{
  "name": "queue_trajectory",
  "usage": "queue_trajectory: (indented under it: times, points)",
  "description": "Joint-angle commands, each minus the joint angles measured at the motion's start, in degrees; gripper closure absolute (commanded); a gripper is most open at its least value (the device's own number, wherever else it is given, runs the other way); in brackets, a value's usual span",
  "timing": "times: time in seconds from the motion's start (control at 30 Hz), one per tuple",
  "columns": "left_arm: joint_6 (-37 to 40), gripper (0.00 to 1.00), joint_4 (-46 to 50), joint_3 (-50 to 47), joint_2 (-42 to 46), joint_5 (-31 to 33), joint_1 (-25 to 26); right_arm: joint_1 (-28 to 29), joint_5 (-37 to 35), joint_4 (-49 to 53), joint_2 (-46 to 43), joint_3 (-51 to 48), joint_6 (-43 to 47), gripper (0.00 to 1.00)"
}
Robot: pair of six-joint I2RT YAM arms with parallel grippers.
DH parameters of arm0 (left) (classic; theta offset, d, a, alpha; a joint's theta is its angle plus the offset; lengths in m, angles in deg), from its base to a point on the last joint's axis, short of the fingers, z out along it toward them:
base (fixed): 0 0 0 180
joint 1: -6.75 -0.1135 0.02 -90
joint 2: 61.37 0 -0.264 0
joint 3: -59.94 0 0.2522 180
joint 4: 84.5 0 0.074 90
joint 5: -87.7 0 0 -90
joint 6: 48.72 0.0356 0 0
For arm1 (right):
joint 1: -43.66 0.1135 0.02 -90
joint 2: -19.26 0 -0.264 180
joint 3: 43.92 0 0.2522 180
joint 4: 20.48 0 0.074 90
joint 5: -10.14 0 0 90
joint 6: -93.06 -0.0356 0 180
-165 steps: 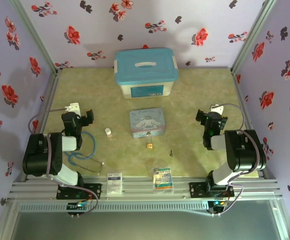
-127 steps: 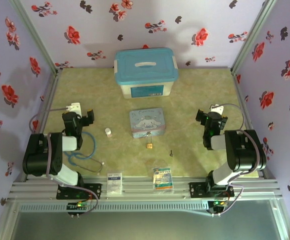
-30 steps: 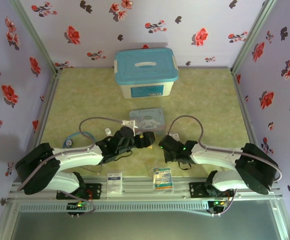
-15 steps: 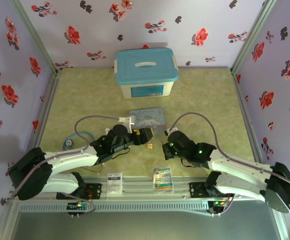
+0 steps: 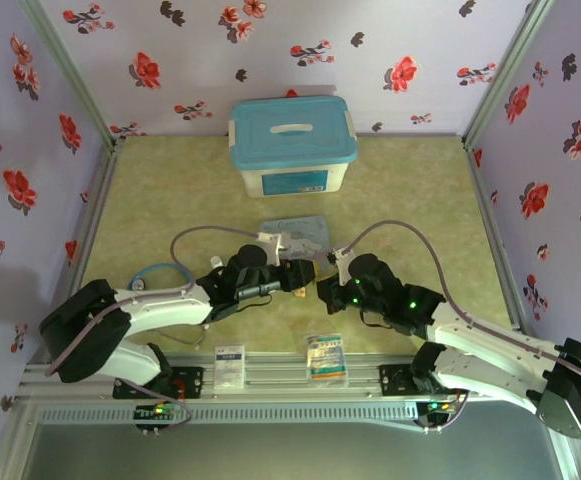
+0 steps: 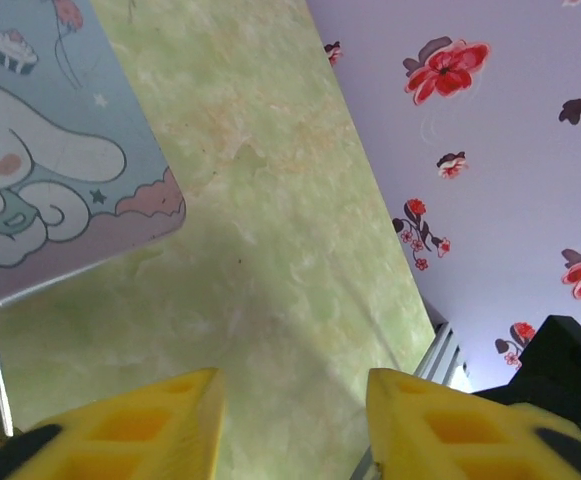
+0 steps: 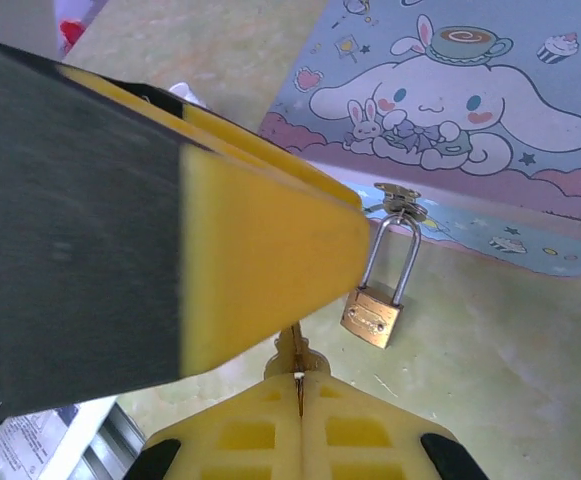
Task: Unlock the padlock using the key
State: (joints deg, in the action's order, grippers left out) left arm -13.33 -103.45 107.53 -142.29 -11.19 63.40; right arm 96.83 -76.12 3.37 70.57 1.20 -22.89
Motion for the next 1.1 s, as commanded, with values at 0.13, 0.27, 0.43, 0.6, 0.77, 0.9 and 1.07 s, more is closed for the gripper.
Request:
queue_trajectory:
  times: [0.13, 0.27, 0.43, 0.6, 0.77, 0.9, 1.07]
  points:
    - [0.60, 0.83, -0.65, 1.71, -0.81, -0.83, 0.35, -0.49, 0.74, -2.08, -0.52, 0.20, 0.87, 1.00]
    - [0.69, 0.97, -1.26, 1.85, -1.29, -0.87, 0.40, -0.56, 0.02, -2.28, -0.34, 0.11, 0.87, 1.00]
    - [0.23, 1.00, -1.75, 1.75, -0.47, -0.79, 0.31, -0.87, -3.61, -3.71, -0.49, -0.39, -0.81, 0.67]
    - [-0.49, 1.00, -3.68, 0.01, 2.69, 1.95, -0.27, -2.69, -3.31, -10.44, -2.95, -3.06, -5.47, 0.14]
    - [-3.24, 1.00, -12.19, -3.27, 5.15, 3.57, -1.98, -6.23, 4.11, -27.51, -4.41, -9.25, -14.43, 0.08]
    - [-5.50, 1.00, -20.69, -5.11, 5.71, 3.77, -2.73, -7.47, 10.70, -44.82, -2.56, -12.97, -20.02, 0.08]
    - [-4.02, 1.00, -25.14, -7.23, 7.45, 7.04, -2.75, -7.57, 11.41, -63.17, 1.73, -16.97, -24.15, 0.08]
